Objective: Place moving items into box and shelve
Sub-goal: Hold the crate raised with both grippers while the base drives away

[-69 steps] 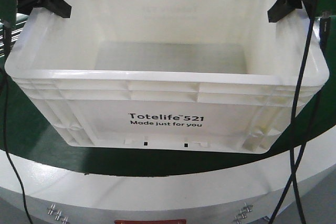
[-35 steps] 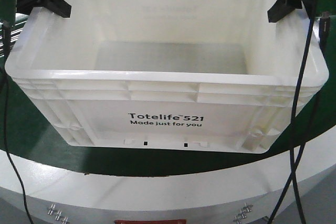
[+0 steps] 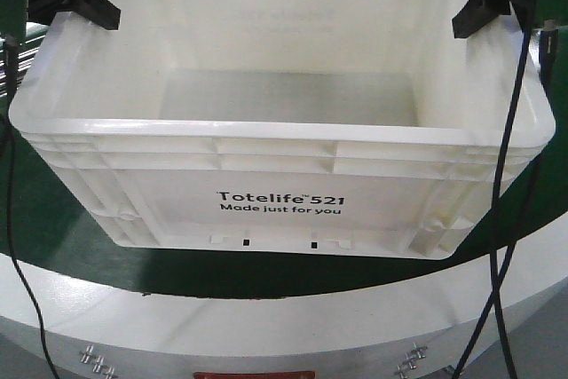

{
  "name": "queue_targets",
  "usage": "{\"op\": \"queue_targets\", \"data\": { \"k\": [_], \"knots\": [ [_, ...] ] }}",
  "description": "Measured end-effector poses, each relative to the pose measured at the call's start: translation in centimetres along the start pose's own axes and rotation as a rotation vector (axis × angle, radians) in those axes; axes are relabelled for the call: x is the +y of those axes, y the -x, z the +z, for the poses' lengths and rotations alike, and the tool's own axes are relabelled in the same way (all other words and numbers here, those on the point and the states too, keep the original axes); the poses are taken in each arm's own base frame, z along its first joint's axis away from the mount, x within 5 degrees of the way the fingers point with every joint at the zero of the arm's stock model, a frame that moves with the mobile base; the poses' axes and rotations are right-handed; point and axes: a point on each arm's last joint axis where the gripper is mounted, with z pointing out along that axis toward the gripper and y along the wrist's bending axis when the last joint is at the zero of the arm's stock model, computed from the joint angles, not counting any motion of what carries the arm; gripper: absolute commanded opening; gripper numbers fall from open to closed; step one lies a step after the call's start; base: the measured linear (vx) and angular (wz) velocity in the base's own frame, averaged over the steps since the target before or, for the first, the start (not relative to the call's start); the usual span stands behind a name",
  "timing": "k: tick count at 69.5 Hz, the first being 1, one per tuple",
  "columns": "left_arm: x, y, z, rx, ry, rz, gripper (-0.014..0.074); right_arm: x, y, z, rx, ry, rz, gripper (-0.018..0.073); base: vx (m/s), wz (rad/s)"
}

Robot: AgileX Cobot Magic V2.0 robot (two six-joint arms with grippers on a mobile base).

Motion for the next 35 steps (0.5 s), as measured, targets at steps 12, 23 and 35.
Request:
{"op": "queue_targets", "data": {
  "k": [12, 23, 35],
  "knots": [
    [-0.01, 0.0, 0.0, 0.0, -0.001, 0.0, -0.0004, -0.01, 0.0, 0.0, 0.0, -0.001, 0.0, -0.0004, 0.0, 0.0],
    [-0.01, 0.0, 0.0, 0.0, -0.001, 0.0, -0.0004, -0.01, 0.0, 0.0, 0.0, -0.001, 0.0, -0.0004, 0.0, 0.0],
    [0.01, 0.0, -0.01, 0.001, -0.001, -0.001, -0.0004, -0.01, 0.0, 0.0, 0.0, -0.001, 0.0, -0.0004, -0.02, 0.0]
  ]
}}
